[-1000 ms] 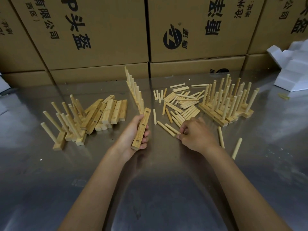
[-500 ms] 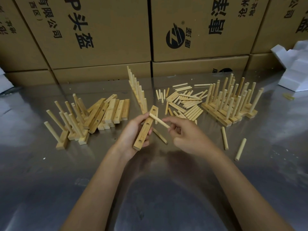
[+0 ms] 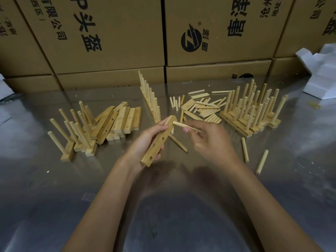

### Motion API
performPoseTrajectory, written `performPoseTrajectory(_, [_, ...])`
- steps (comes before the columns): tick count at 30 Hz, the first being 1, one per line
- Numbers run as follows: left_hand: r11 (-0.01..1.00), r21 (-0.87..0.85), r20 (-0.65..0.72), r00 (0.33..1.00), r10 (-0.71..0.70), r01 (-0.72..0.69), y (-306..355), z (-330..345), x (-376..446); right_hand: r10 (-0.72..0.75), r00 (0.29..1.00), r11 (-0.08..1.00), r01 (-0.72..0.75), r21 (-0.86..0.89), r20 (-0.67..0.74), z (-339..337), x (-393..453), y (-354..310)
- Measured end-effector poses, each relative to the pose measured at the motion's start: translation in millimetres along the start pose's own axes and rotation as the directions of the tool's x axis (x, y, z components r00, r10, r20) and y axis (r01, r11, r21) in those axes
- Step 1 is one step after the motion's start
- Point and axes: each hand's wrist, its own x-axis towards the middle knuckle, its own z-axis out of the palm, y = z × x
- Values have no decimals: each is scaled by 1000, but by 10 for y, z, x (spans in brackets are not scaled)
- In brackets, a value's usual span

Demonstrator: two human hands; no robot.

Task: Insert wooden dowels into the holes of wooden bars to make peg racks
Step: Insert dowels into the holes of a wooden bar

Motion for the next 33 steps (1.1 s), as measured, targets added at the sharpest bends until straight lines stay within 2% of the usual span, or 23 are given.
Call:
performPoseTrajectory(4, [991, 136, -31, 999, 16, -12, -10, 0, 16, -150, 987, 965, 131, -226, -66, -1, -30, -18])
performPoseTrajectory(7, [988, 157, -29, 1000, 11, -7, -25, 16, 15, -132, 989, 964, 112, -241, -69, 15, -33, -16])
performPoseTrajectory(11, [989, 142, -5, 999, 44, -43, -26, 16, 10, 70, 993, 996, -65, 57, -93, 81, -64, -47])
performPoseTrajectory(14, [979, 198, 7, 999, 45, -46, -22, 28, 9, 185, 983, 964, -176, 199, -25, 108, -51, -55])
performPoseTrajectory(17, [968, 249, -16, 999, 33, -28, -10, 43, 4, 280, 959, 895, -274, 353, 34, 101, -18, -69])
performPoseTrajectory(23, [964, 257, -40, 996, 73, -61, 29, 83, 10, 382, 917, 769, -384, 511, 114, 101, 16, -118])
performPoseTrajectory(26, [975, 211, -116, 988, 101, -75, 35, 116, 21, 444, 879, 639, -445, 628, 171, 25, 34, -97])
performPoseTrajectory(28, [986, 159, -207, 974, 91, -58, 37, 75, 19, 482, 862, 574, -443, 689, 154, 2, 45, -52])
performPoseTrajectory(29, [990, 129, -252, 964, 81, -50, 43, 32, 17, 495, 861, 597, -432, 676, 113, 20, 51, -24])
performPoseTrajectory(30, [994, 96, -286, 955, 73, -47, 48, -21, 18, 487, 872, 670, -413, 617, 55, 58, 49, 6])
performPoseTrajectory(32, [998, 19, -317, 947, 59, -56, 60, -133, 34, 371, 928, 874, -345, 342, -11, 167, 18, 59])
performPoseTrajectory(33, [998, -11, -316, 947, 55, -62, 65, -178, 41, 301, 953, 943, -301, 140, 23, 227, -18, 67])
